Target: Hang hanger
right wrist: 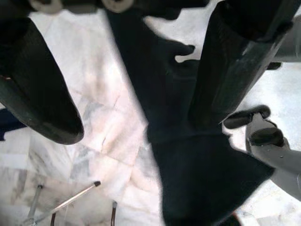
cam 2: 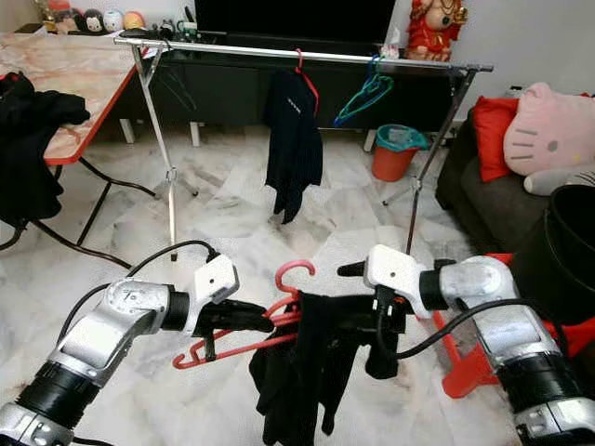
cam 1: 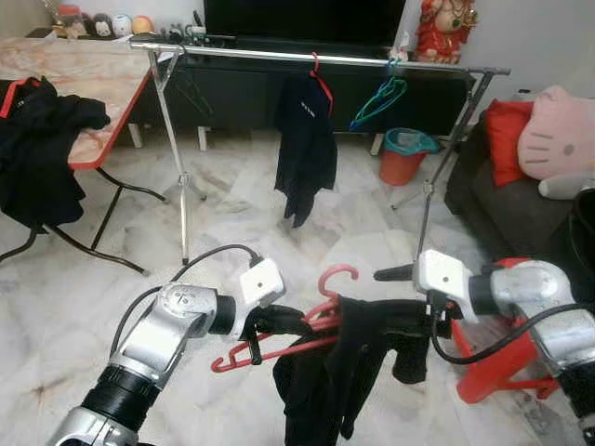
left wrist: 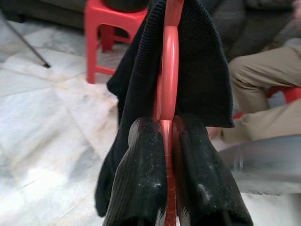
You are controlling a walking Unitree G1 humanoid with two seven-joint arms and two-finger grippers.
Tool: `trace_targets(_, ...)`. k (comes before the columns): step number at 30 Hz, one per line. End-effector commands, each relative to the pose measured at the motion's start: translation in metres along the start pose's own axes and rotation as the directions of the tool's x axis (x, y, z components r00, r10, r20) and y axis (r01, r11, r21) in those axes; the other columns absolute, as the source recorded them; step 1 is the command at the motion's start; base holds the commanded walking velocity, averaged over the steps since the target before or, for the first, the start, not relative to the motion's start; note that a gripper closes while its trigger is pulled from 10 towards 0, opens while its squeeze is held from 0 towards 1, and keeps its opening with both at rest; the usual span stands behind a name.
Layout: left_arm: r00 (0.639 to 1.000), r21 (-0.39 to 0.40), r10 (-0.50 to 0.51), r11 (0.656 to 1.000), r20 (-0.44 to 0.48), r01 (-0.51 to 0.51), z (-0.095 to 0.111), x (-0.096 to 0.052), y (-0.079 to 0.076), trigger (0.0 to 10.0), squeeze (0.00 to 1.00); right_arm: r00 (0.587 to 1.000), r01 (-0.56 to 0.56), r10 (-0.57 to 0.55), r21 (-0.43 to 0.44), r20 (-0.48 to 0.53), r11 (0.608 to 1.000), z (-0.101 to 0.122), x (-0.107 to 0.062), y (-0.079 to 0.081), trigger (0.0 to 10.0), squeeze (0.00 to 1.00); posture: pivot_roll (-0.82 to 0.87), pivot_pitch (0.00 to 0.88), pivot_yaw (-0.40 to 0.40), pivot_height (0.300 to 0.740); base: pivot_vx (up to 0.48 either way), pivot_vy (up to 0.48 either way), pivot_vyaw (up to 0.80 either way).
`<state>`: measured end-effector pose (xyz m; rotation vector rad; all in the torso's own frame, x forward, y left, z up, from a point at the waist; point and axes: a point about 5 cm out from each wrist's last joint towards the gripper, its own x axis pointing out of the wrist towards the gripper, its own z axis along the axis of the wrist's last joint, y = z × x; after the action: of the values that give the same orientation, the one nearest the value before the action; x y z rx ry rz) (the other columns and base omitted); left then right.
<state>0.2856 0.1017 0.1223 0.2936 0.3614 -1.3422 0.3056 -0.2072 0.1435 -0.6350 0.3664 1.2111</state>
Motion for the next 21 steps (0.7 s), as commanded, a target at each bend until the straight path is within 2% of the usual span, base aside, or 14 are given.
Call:
trace_targets(1, 0.999, 0.039, -0.033, 0.999, 0.034, 0.032, 0.011, 0.001, -0.003, 10.0, 0.0, 1.0, -0.004, 0.003, -0.032, -0.021, 0.999, 0.001, 0.001, -0.003, 10.0, 0.0, -0.05, 0.0, -0.09, 0.74, 0.0, 0.0, 0.0)
trace_targets(5, 0.998, 0.039, -0.057, 0.998, 0.034, 0.056, 0.012, 0.002, -0.005, 10.0, 0.0, 1.0, -0.015, 0.015, -0.051, 0.008, 0.999, 0.008, 0.006, -0.005, 10.0, 0.0, -0.05, 0.0, -0.09, 0.74, 0.0, 0.0, 0.0)
trace_targets(13, 0.997, 0.038, -0.067, 0.997, 0.027, 0.066, 0.013, 0.004, -0.007, 10.0, 0.0, 0.986, -0.162, 0.164, -0.052, 0.028, 0.985, 0.008, 0.014, 0.006, 10.0, 0.0, -0.04, 0.0, -0.096, 0.74, 0.0, 0.0, 0.0)
trace_targets(21, 0.997, 0.045, -0.069, 0.997, 0.022, 0.068, 0.013, 0.005, -0.007, 10.0, 0.0, 0.978, -0.208, 0.207, -0.061, -0.008, 0.976, 0.003, 0.022, 0.009, 10.0, 0.0, -0.04, 0.0, -0.099, 0.74, 0.0, 0.0, 0.0)
